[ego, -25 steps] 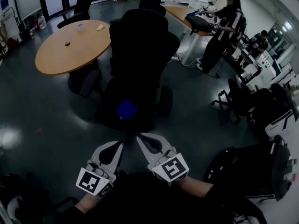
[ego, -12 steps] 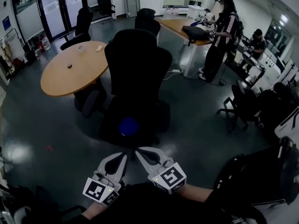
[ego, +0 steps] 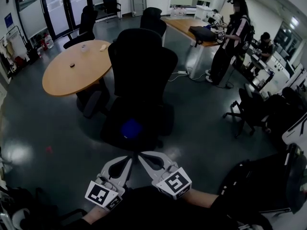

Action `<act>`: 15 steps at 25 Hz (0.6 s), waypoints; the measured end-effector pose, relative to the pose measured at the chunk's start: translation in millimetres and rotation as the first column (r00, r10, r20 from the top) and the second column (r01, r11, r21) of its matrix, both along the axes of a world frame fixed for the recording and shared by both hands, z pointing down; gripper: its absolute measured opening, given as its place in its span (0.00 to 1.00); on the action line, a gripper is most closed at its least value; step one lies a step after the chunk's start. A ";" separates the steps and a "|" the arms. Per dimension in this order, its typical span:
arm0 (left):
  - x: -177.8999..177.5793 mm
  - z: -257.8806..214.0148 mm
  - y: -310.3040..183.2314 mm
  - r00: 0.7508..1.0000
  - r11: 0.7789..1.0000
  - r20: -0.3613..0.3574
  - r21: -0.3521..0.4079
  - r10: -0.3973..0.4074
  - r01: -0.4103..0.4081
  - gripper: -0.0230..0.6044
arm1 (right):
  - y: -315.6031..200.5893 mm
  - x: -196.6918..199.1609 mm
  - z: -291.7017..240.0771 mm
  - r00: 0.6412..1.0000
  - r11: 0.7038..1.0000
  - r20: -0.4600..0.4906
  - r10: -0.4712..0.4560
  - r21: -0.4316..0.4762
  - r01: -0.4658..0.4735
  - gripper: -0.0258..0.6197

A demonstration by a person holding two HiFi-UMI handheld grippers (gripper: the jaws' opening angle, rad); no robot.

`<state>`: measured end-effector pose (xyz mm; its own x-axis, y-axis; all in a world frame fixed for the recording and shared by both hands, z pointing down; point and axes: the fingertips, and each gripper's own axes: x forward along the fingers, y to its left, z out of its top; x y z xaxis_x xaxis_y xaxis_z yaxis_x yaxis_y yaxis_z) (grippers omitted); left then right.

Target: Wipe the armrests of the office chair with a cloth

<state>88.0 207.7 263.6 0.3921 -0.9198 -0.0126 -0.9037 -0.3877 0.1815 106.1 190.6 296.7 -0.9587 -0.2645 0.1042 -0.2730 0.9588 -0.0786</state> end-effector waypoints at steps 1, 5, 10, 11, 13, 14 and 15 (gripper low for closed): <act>-1.0 2.4 0.5 1.000 1.000 0.006 0.001 0.001 -0.001 0.06 | 0.0 -0.7 -0.8 1.000 1.000 0.003 -0.004 -0.007 0.004 0.04; 3.0 -1.4 -0.2 1.000 1.000 -0.002 -0.002 0.007 -0.007 0.06 | -0.5 0.1 0.5 1.000 1.000 0.002 -0.007 -0.004 0.007 0.04; 5.3 -3.7 -1.0 1.000 1.000 -0.008 -0.007 0.002 -0.002 0.06 | 0.1 1.7 1.0 1.000 1.000 -0.003 -0.007 0.004 0.007 0.04; 5.9 -3.6 -1.1 1.000 1.000 -0.006 -0.009 0.003 -0.003 0.06 | -0.3 2.6 1.8 1.000 1.000 -0.005 -0.004 0.006 0.004 0.04; 6.5 0.3 -0.8 1.000 1.000 0.005 -0.011 0.008 -0.008 0.06 | -1.0 3.6 2.7 1.000 1.000 -0.006 -0.005 0.004 0.005 0.04; 6.5 2.2 -0.7 1.000 1.000 0.009 -0.012 0.009 -0.009 0.06 | -1.1 3.9 3.0 1.000 1.000 -0.006 -0.006 0.002 0.006 0.04; 6.9 2.5 -0.5 1.000 1.000 0.009 -0.010 0.009 -0.009 0.06 | -1.1 4.4 3.1 1.000 1.000 -0.007 -0.006 0.002 0.006 0.04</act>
